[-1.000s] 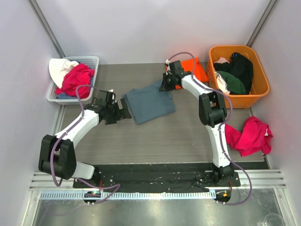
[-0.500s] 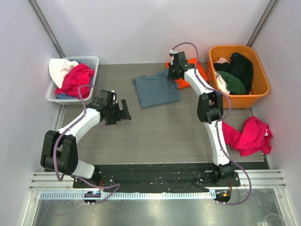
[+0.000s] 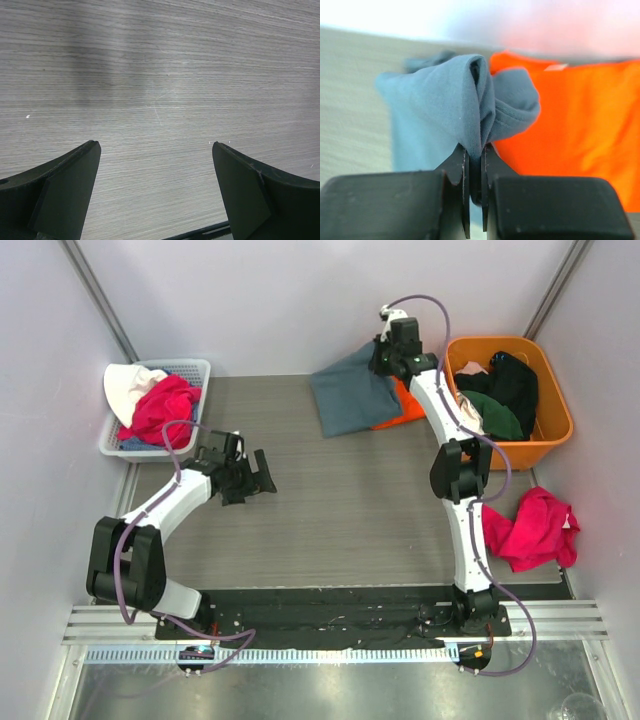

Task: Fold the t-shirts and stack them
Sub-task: Neatly place the folded tshirt to the corner

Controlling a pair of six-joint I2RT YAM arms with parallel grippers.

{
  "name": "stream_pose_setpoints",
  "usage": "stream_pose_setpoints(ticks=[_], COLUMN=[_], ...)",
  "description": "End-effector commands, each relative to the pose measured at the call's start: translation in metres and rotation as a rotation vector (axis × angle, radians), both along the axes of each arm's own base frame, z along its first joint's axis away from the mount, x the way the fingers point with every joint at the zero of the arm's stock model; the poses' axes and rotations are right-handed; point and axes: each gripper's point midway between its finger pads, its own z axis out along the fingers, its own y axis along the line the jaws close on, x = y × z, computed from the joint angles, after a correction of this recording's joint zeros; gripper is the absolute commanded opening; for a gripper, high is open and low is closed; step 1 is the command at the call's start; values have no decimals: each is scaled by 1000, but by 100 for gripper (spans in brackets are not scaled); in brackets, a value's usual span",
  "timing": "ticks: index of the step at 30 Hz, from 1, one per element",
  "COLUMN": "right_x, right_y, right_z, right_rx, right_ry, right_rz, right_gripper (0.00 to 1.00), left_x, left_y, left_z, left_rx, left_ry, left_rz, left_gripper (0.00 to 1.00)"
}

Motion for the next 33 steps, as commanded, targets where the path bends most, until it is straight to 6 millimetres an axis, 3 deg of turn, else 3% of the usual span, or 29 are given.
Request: stream_pose_setpoints(ticks=[1,7,14,20,28,29,30,33], right_x=[19,34,39,44,48,49,49,48], right_y=[-47,-87,-136,-150,-150,-151,-153,-163], right_z=[107,100,76,59,27,25,25,45], right_rx=[36,42,38,63,63,61,50,39], right_ry=[-260,-264,-221,-195,-145,-142,-144,-181], right_rz=[-88,-142,-197,-207,-215,-219,-236,-289], right_gripper=[1,1,1,1,3,13,44,76], left_x=[8,7,8,6,4,4,5,6], left_y=[5,11,13,14,15,15,15,16], left_z=[7,5,2,-1,-7,-6,-7,-6], left_rx=[-1,0,-9,-10,-14,-13,-12,-12], left_ry=[-39,-32,-23,-16,-2,-3,-2,0], left_rz=[3,13,17,20,26,26,25,24], left_gripper=[100,100,100,100,100,100,100,100])
